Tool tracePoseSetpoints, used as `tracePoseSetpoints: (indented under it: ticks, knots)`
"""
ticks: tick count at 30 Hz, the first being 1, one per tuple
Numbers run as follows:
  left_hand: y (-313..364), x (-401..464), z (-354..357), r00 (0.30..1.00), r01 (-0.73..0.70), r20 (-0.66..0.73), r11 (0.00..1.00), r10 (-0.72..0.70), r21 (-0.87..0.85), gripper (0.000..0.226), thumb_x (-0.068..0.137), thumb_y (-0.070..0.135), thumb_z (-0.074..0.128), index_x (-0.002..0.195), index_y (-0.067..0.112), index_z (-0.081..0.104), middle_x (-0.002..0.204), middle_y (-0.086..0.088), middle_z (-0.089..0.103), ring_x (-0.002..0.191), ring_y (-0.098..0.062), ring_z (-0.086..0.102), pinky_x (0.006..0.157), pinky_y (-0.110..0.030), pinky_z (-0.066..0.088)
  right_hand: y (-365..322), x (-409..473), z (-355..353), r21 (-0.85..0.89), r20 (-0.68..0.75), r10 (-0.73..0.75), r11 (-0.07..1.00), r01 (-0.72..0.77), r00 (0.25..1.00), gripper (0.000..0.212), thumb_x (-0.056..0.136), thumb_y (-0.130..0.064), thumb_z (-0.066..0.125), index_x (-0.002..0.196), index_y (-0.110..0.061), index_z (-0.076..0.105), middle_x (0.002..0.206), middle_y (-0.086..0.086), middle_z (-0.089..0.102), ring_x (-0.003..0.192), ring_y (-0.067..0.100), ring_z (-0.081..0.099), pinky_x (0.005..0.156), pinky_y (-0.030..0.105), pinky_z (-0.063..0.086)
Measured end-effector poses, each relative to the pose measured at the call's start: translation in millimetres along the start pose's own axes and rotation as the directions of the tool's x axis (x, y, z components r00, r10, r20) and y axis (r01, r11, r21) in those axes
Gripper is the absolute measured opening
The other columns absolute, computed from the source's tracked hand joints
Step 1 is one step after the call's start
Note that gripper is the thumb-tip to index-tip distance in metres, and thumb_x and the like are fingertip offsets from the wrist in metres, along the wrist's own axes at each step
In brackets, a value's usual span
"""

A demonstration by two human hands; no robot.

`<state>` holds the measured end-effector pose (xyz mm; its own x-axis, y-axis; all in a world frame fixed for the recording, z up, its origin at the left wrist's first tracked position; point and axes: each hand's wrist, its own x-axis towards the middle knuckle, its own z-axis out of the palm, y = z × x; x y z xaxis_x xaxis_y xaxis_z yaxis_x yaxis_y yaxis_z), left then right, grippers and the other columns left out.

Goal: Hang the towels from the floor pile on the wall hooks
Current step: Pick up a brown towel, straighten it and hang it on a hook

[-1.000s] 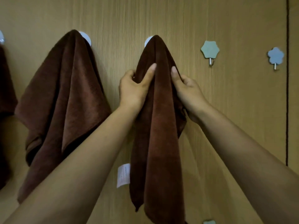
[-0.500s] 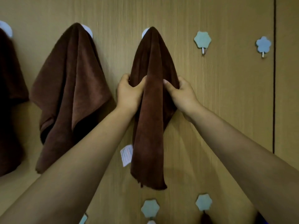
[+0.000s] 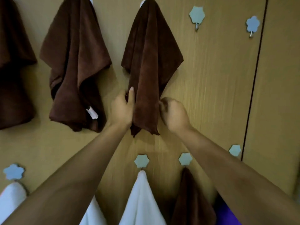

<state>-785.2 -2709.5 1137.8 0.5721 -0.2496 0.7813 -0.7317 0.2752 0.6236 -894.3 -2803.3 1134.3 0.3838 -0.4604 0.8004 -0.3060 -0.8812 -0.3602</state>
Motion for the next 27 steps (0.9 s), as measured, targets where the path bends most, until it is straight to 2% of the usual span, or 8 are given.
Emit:
tracePoseSetpoints:
  ticks: [2,6,9,12,14,18,24,27]
  knots:
    - [-11.8,-16.5,-6.3,0.999,0.033,-0.027,0.998,-0.032,0.058,0.039,0.101,0.030,0.036,0.079,0.004,0.055,0.067,-0.003,0.053,0.063,-0.016,0.050,0.060,-0.031,0.036,1.7,-16.9,8.7,-0.042,0.101,-0.012,0.999,0.016,0.995,0.020,0.094,-0.013,0.046,0.103,-0.006,0.063,0.096,0.012,0.066,0.085,0.027,0.063,0.071,0.035,0.050]
    - [-29.3,-48.4,-29.9,0.999,0.046,-0.038,0.957,-0.036,0.286,0.039,0.100,0.021,0.039,0.061,0.016,0.037,0.060,-0.004,0.046,0.060,-0.023,0.043,0.058,-0.033,0.028,0.9,-49.9,21.9,-0.029,0.198,-0.014,0.999,0.020,0.980,0.017,0.087,-0.010,0.053,0.100,-0.001,0.060,0.097,0.014,0.061,0.085,0.032,0.061,0.066,0.032,0.044]
    - [-44.3,-72.2,-52.4,0.996,0.003,0.078,0.873,-0.047,0.488,0.027,0.098,0.016,0.040,0.074,0.006,0.047,0.070,-0.013,0.053,0.069,-0.031,0.050,0.058,-0.032,0.026,-1.4,-72.7,34.4,-0.073,0.156,-0.052,0.995,0.064,0.986,0.022,0.093,-0.013,0.046,0.099,0.002,0.061,0.098,0.015,0.061,0.084,0.030,0.060,0.062,0.026,0.033]
    - [-53.3,-93.2,-71.5,0.980,-0.078,0.190,0.754,-0.064,0.652,0.022,0.095,0.016,0.042,0.093,0.000,0.056,0.091,-0.016,0.061,0.086,-0.033,0.057,0.062,-0.033,0.034,-8.6,-94.9,45.1,-0.036,0.136,-0.140,0.989,0.146,0.981,0.045,0.096,-0.028,0.031,0.093,0.001,0.065,0.088,0.016,0.065,0.074,0.028,0.061,0.060,0.026,0.037]
    - [-52.9,-104.2,-83.3,0.963,-0.119,0.250,0.674,-0.100,0.729,0.026,0.096,0.020,0.040,0.105,0.002,0.057,0.105,-0.013,0.060,0.099,-0.031,0.056,0.072,-0.034,0.042,-18.3,-107.8,53.5,-0.053,0.202,-0.183,0.979,0.197,0.962,0.051,0.092,-0.033,0.024,0.098,-0.004,0.065,0.091,0.013,0.065,0.077,0.026,0.061,0.065,0.028,0.042]
    - [-49.6,-122.1,-113.2,0.934,-0.145,0.303,0.571,-0.192,0.808,0.036,0.099,0.027,0.035,0.123,0.007,0.053,0.126,-0.008,0.054,0.116,-0.024,0.049,0.088,-0.032,0.044,-55.1,-130.0,67.7,-0.117,0.344,-0.232,0.951,0.287,0.910,0.052,0.095,-0.035,0.018,0.113,-0.008,0.058,0.110,0.009,0.061,0.094,0.025,0.059,0.077,0.029,0.041]
    - [-46.2,-154.7,-217.2,0.923,-0.130,0.278,0.466,-0.266,0.875,0.032,0.099,0.027,0.036,0.115,0.006,0.053,0.122,-0.008,0.056,0.114,-0.024,0.049,0.086,-0.030,0.040,-145.1,-176.8,93.5,-0.032,0.486,-0.375,0.895,0.445,0.789,0.040,0.099,-0.028,0.033,0.131,-0.009,0.046,0.129,0.008,0.052,0.117,0.025,0.049,0.100,0.030,0.030]
    - [-38.5,-176.4,-287.4,0.924,-0.074,0.219,0.415,-0.315,0.907,0.032,0.099,0.028,0.035,0.112,0.006,0.054,0.120,-0.008,0.054,0.114,-0.026,0.049,0.084,-0.032,0.041,-197.3,-202.6,108.8,0.004,0.488,-0.403,0.888,0.460,0.774,0.041,0.098,-0.031,0.033,0.132,-0.010,0.045,0.131,0.006,0.051,0.120,0.024,0.047,0.099,0.031,0.032]
